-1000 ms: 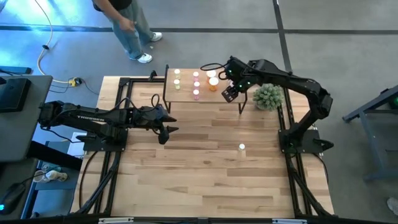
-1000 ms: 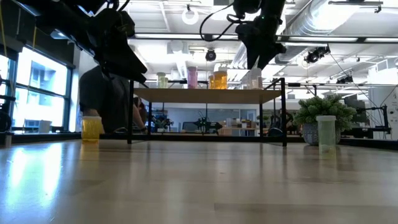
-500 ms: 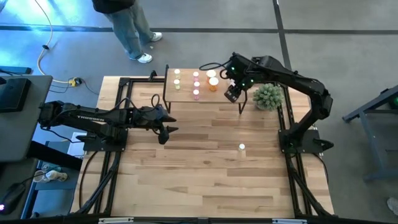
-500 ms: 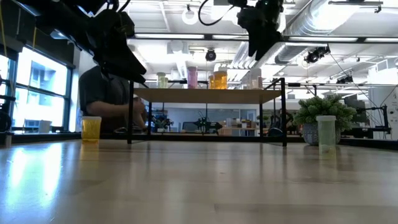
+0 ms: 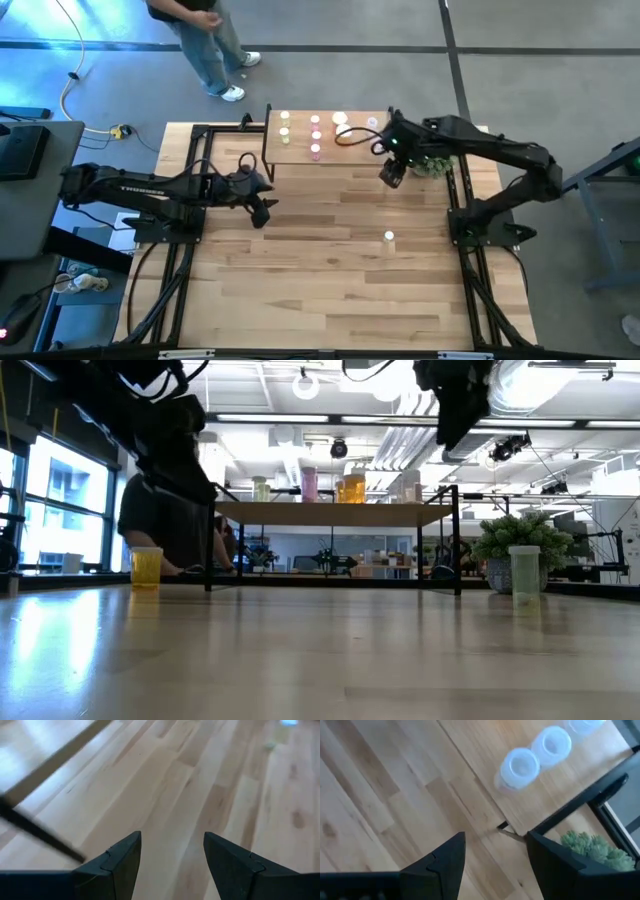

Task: Pick and place medicine bottles onto shelf by color
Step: Put the orange pill bottle aligned with the other orange pill bottles on the shelf

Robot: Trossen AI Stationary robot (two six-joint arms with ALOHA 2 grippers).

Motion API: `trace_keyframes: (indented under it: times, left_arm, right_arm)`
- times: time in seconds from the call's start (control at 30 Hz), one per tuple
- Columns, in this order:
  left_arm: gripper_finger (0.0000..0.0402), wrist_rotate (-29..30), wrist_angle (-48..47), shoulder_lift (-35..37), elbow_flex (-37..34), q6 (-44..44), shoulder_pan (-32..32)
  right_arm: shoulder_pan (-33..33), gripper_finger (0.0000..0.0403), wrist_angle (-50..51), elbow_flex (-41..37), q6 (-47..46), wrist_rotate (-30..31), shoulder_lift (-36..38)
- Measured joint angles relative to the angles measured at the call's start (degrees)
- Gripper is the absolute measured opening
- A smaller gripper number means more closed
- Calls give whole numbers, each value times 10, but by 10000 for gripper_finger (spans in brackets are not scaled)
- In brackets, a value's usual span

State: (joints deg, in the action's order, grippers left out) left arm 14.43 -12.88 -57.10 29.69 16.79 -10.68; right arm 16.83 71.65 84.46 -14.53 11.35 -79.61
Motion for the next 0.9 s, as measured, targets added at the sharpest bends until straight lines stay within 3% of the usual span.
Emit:
trace_keyframes:
  times: [0.5, 0.63, 0.9]
  left_arm:
    - [207, 77, -149, 107, 0, 82, 0]
    - [207, 85, -162, 126, 0, 78, 0]
    - [207, 163, -161, 144, 0, 72, 0]
  right_arm:
    - [-76, 201, -121, -191, -119, 22, 133]
    - [-90, 201, -129, -206, -127, 22, 135]
    - [-107, 201, -129, -207, -127, 22, 133]
